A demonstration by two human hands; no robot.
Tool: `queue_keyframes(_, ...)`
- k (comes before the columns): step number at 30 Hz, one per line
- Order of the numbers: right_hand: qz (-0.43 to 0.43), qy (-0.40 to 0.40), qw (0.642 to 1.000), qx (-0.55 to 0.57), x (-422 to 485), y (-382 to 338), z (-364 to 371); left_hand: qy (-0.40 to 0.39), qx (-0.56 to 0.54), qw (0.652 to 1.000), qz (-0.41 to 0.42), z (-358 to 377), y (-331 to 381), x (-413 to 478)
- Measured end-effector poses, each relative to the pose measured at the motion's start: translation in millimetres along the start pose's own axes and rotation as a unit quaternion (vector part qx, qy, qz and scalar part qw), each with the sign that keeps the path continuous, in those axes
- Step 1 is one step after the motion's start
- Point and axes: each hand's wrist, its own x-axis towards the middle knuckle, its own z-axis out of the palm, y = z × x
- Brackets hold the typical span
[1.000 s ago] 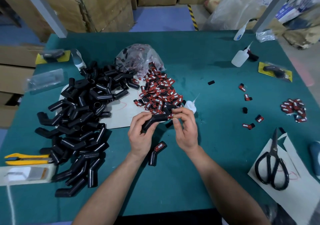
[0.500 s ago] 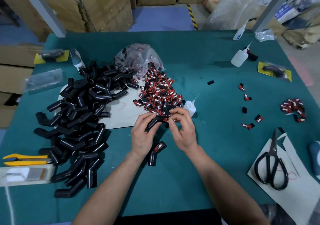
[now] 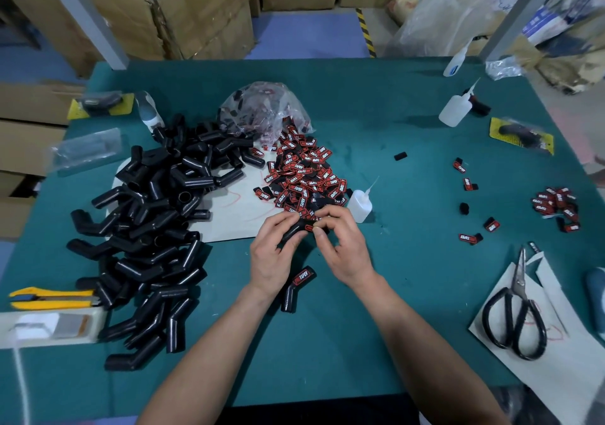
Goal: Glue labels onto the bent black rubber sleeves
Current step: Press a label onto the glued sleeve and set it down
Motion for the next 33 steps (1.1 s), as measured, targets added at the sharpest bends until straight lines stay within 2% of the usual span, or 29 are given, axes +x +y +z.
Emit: queue_keyframes(33, -0.004, 0.0, 1.0, -0.028, -0.3, 3.4, 1.5, 0.001, -0.035, 0.999, -0.026, 1.5, 5.3, -1.0)
